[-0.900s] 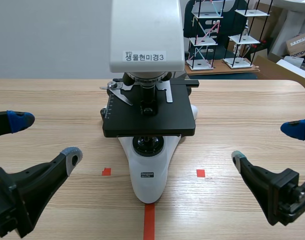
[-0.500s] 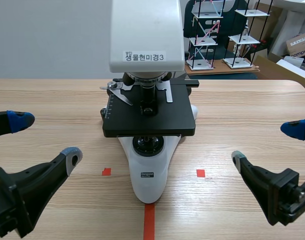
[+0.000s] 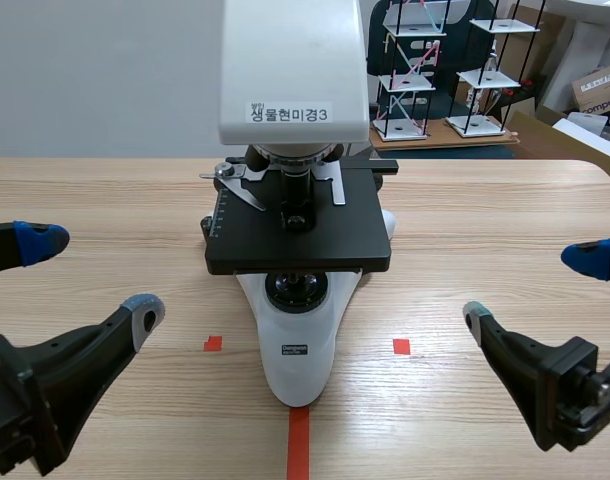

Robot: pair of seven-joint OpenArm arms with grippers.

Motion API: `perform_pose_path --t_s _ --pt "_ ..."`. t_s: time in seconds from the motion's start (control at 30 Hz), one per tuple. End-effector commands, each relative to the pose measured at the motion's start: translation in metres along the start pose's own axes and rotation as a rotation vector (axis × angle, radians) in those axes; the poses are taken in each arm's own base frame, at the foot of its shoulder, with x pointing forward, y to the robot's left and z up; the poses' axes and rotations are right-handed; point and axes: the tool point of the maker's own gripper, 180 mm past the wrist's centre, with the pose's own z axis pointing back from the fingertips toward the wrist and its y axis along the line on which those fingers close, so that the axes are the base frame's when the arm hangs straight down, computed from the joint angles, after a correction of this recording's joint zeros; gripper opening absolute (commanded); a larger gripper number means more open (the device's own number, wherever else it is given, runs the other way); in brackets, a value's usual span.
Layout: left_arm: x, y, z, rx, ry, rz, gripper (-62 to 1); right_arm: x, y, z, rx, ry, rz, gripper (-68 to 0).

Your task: Point at the eyepiece

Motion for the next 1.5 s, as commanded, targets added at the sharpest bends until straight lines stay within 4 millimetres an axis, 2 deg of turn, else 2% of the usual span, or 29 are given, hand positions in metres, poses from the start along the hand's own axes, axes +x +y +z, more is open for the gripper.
perform_pose_path --t_s 0.0,0.07,0.1,0.17,0.33,0.37,0.4,0.5,0.8,0.87,1.1,1.47 --pt "0.006 -0.002 0.0 -0.008 -0.021 0.0 1.4 0.009 -0.003 -0.001 -0.005 -0.033 0.008 0.4" --pt "0.006 -0.002 0.0 -0.008 -0.021 0.0 1.4 0.012 -0.003 0.0 -0.005 -0.048 0.008 0.4" --pt "0.006 -0.002 0.0 -0.008 -0.021 0.0 1.4 0.014 -0.002 0.0 -0.004 -0.059 0.008 -2.6" --pt "0.006 -0.002 0.0 -0.008 -0.021 0.0 1.4 0.018 -0.001 0.0 0.002 -0.079 0.007 -15.6" --pt "0.006 -0.002 0.0 -0.008 -0.021 0.0 1.4 0.022 -0.001 0.0 0.005 -0.103 0.007 -58.2" --pt "0.006 -0.002 0.0 -0.008 -0.021 0.0 1.4 0.022 -0.001 0.0 0.005 -0.103 0.007 -63.8" --pt "0.006 -0.002 0.0 -0.008 -0.021 0.0 1.4 0.023 0.0 0.0 0.006 -0.106 0.008 -65.8" --pt "0.006 -0.002 0.0 -0.008 -0.021 0.0 1.4 0.038 0.004 0.0 0.017 -0.141 0.025 -65.8" --pt "0.001 -0.002 0.0 -0.008 0.006 0.0 1.4 0.128 0.03 0.002 0.064 -0.282 0.14 -67.3" --pt "0.001 -0.002 0.0 -0.008 0.006 0.0 1.4 0.143 0.032 0.004 0.051 -0.309 0.162 -67.3" --pt "0.001 -0.002 0.0 -0.008 0.005 0.0 1.4 0.161 0.023 0.001 0.02 -0.35 0.164 -67.3" --pt "0.001 -0.002 0.0 -0.008 0.004 0.0 1.4 0.219 0.0 -0.008 -0.01 -0.458 0.196 -67.3"
